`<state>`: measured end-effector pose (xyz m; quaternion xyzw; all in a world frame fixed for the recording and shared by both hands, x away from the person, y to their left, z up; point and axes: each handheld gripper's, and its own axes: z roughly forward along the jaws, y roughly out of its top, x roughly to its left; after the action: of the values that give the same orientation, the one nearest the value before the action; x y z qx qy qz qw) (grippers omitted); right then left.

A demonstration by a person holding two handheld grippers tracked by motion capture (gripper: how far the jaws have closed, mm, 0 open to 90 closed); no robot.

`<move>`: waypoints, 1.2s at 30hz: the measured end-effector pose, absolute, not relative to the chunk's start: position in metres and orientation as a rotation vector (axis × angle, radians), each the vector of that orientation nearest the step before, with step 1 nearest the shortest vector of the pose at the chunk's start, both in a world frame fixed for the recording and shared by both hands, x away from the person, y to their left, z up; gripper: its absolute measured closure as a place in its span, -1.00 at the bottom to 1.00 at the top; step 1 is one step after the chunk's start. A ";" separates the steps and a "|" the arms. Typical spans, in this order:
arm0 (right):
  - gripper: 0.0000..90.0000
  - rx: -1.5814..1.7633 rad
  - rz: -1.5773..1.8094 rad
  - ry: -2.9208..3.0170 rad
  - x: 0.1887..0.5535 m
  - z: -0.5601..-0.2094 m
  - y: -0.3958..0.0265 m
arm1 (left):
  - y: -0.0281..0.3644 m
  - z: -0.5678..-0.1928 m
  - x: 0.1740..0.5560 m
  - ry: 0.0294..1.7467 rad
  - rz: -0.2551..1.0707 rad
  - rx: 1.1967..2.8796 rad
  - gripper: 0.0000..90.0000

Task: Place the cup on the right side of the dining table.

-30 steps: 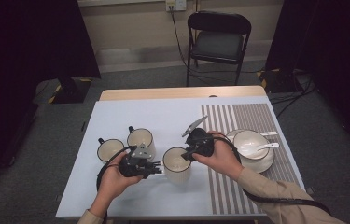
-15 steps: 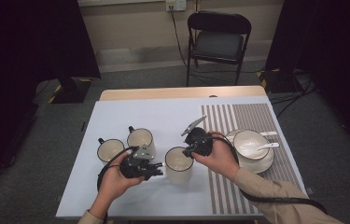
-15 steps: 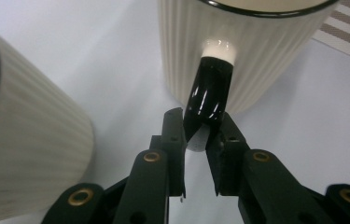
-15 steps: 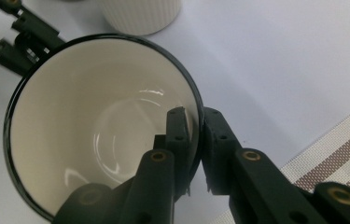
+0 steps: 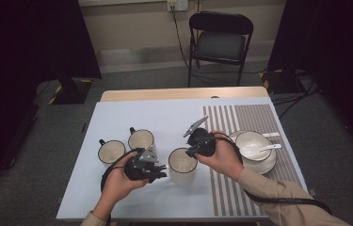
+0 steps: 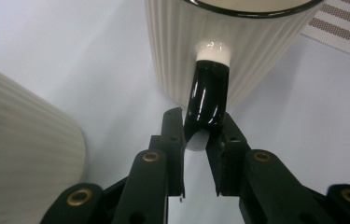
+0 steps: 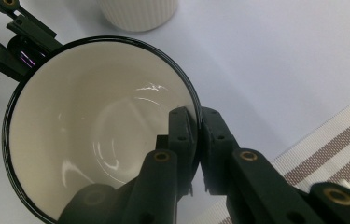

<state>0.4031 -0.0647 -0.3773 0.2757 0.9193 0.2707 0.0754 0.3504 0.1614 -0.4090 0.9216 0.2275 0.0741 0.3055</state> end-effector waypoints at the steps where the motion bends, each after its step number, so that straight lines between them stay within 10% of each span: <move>1: 0.88 0.820 0.809 2.759 0.404 -0.377 -0.066 | 0.160 -0.409 0.351 0.600 0.196 2.438 0.72; 36: 0.89 0.884 0.722 2.798 0.439 -0.352 -0.096 | 0.123 -0.382 0.390 0.521 0.198 2.507 0.72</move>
<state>0.4385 -0.0960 -0.3521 0.2919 0.9243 0.2384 0.0598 0.3899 0.1231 -0.3820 0.9364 0.1946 0.0739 0.2826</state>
